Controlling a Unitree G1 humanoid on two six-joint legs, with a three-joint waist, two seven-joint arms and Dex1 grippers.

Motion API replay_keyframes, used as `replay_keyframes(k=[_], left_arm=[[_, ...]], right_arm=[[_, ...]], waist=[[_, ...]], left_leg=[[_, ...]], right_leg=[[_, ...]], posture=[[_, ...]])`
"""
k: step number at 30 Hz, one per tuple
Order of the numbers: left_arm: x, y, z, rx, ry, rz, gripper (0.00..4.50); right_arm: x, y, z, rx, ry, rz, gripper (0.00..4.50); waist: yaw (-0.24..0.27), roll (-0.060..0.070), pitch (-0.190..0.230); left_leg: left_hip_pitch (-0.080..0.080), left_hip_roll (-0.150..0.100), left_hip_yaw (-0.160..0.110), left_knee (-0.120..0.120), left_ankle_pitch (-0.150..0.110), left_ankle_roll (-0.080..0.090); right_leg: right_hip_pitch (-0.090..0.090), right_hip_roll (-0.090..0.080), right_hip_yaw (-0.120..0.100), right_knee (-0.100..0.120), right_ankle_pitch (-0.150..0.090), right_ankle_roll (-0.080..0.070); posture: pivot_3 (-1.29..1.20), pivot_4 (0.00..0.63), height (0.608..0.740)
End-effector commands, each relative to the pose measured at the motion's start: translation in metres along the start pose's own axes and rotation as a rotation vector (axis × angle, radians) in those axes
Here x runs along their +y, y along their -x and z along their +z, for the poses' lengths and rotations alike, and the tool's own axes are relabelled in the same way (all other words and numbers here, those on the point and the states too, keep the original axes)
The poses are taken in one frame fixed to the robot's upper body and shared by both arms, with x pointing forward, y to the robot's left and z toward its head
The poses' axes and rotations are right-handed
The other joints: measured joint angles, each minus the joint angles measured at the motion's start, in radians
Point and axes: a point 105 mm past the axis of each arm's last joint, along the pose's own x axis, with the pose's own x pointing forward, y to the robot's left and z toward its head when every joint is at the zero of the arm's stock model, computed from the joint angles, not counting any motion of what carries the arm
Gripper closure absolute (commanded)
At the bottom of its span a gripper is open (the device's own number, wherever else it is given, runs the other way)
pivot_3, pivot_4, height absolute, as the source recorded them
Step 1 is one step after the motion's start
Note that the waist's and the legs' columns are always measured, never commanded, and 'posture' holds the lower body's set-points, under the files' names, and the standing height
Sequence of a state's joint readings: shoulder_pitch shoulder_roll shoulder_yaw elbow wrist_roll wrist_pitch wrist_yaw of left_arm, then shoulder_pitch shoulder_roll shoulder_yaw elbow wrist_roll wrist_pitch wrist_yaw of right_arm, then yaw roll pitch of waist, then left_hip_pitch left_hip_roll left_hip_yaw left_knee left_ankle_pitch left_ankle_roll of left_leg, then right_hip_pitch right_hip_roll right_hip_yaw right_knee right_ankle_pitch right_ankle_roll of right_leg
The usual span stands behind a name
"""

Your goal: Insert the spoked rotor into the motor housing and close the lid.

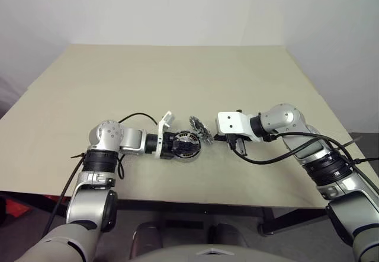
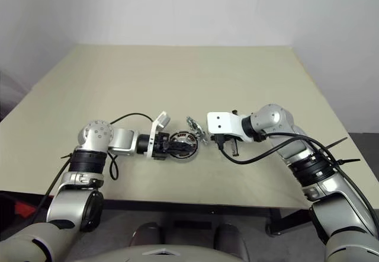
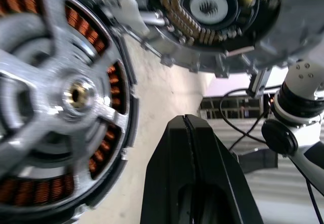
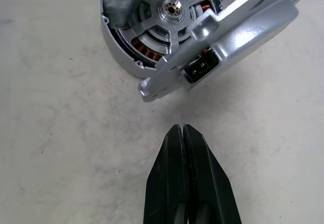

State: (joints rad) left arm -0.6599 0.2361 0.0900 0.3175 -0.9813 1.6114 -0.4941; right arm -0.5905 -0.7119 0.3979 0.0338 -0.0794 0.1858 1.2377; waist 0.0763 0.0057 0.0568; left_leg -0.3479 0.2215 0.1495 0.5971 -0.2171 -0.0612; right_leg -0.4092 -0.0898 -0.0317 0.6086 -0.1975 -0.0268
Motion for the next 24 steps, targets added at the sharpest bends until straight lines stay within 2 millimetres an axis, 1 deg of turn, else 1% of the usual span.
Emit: replay_keyframes(k=[1,5,8,12,18,22,24], left_arm=[[-0.008,-0.005,-0.004,0.061,-0.015,-0.039,4.50],[0.001,-0.007,-0.016,0.132,-0.005,0.009,4.50],[0.008,-0.006,-0.019,0.149,-0.005,0.052,4.50],[0.013,-0.002,-0.017,0.132,-0.020,0.103,4.50],[0.027,0.009,-0.007,0.028,-0.045,0.182,4.50],[0.028,0.017,0.002,-0.051,-0.051,0.181,4.50],[0.028,0.020,0.004,-0.072,-0.054,0.179,4.50]], right_arm=[[-0.007,0.005,0.012,-0.022,0.041,-0.045,4.49],[-0.009,0.004,0.015,-0.031,0.038,-0.057,4.49],[-0.011,0.003,0.016,-0.037,0.035,-0.073,4.49],[-0.013,0.002,0.018,-0.043,0.031,-0.084,4.49],[-0.015,0.001,0.020,-0.052,0.035,-0.088,4.49],[-0.017,0.000,0.020,-0.052,0.042,-0.095,4.49],[-0.018,0.000,0.020,-0.052,0.044,-0.098,4.49]], waist=[[0.000,0.000,0.000],[0.001,0.000,0.000],[0.002,0.000,0.000],[0.001,0.000,0.000],[0.000,0.000,0.000],[-0.001,0.000,0.000],[-0.001,0.000,0.000]], left_leg=[[0.000,0.000,0.000,0.000,0.000,-0.001],[0.001,0.000,0.000,0.000,-0.001,-0.001],[0.000,0.000,0.000,0.000,0.000,-0.002],[0.001,0.000,0.000,0.000,0.000,-0.003],[0.001,0.000,0.000,0.000,0.000,-0.003],[0.002,0.000,0.000,0.000,0.000,-0.003],[0.004,0.000,0.000,0.000,0.000,-0.003]], right_leg=[[0.000,0.000,0.000,0.000,0.000,0.000],[0.000,0.000,0.000,0.001,0.000,0.000],[0.000,0.000,0.000,0.001,0.000,0.000],[0.000,0.000,0.000,0.001,0.000,0.000],[0.000,0.000,0.000,0.001,0.000,0.000],[0.001,0.000,0.000,0.002,0.000,0.000],[0.001,0.000,0.000,0.004,0.000,-0.001]], posture=[[0.00,0.000,0.740],[0.00,0.000,0.740],[0.00,0.000,0.740],[0.00,0.000,0.740],[0.00,0.000,0.740],[0.00,0.000,0.740],[0.00,0.000,0.740]])
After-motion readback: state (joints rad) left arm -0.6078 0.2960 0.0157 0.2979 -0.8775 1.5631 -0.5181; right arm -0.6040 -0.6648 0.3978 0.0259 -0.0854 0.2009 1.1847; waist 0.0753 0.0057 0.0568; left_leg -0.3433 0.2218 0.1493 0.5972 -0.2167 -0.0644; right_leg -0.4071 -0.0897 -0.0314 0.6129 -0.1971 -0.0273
